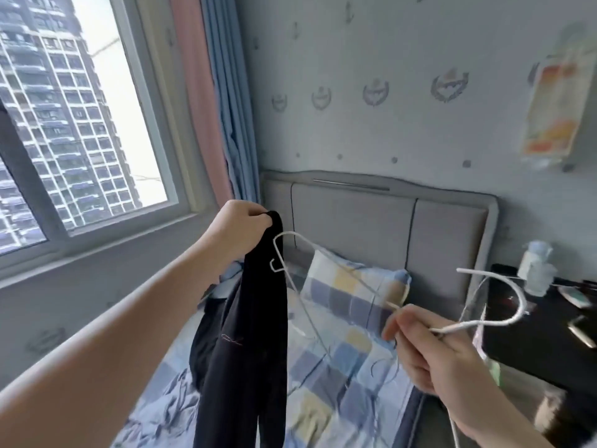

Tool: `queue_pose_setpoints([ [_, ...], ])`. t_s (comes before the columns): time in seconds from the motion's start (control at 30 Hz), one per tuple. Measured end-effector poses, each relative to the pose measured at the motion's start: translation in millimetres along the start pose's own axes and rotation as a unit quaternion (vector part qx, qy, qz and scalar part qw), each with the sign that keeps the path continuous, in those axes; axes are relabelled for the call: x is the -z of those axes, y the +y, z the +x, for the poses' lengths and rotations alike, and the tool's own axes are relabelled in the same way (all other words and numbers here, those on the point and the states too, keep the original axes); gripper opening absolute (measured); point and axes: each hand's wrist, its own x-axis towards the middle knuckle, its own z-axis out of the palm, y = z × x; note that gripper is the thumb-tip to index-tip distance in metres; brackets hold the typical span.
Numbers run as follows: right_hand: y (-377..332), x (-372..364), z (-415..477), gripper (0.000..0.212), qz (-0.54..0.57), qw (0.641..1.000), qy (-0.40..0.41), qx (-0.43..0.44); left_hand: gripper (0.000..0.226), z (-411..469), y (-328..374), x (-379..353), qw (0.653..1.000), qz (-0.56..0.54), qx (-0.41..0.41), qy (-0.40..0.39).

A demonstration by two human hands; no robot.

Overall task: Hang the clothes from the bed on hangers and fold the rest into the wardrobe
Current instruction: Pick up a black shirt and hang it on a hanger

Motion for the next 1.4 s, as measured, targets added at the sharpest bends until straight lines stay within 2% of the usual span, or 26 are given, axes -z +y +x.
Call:
queue_pose_setpoints([
  [0.17,36,-7,-23,0.037,-0.043,0.996,-0.013,-0.079,0.029,-35,-56,-17,0.999,0.025,0.01,-0.038],
  [0.3,42,-11,-28,0.037,-0.102,0.991,-0.046,-0.076,0.025,-56,-84,-31,0.995,0.065,-0.004,-0.076],
  [0.47,23,9,-26,0.037,-0.169,0.979,-0.07,-0.091,0.041,-65,-103,-45,0.993,0.052,-0.017,-0.101],
  [0.6,10,32,-34,0.038,-0.163,0.978,-0.066,-0.114,0.017,-67,-106,-63,0.991,0.049,0.005,-0.124],
  [0.7,16,30,-35,0.042,-0.263,0.956,-0.065,-0.113,0.013,-73,-92,-81,0.985,0.059,-0.03,-0.158],
  [0.8,24,25,-32,0.04,-0.301,0.948,-0.031,-0.094,0.013,-80,-76,-93,0.978,0.067,-0.046,-0.191],
  [0.97,42,16,-19,0.035,-0.281,0.953,-0.03,-0.111,0.026,-93,-56,-106,0.966,0.043,-0.076,-0.241],
  [1.1,57,7,-15,0.034,-0.259,0.956,-0.044,-0.134,0.014,-93,-50,-112,0.96,0.045,-0.079,-0.265],
  [1.27,67,8,-6,0.036,-0.275,0.952,-0.061,-0.117,0.017,-103,-46,-124,0.943,0.043,-0.093,-0.317],
  [1.4,90,3,-15,0.035,-0.159,0.978,-0.047,-0.127,0.016,-107,-53,-129,0.945,0.03,-0.077,-0.318],
])
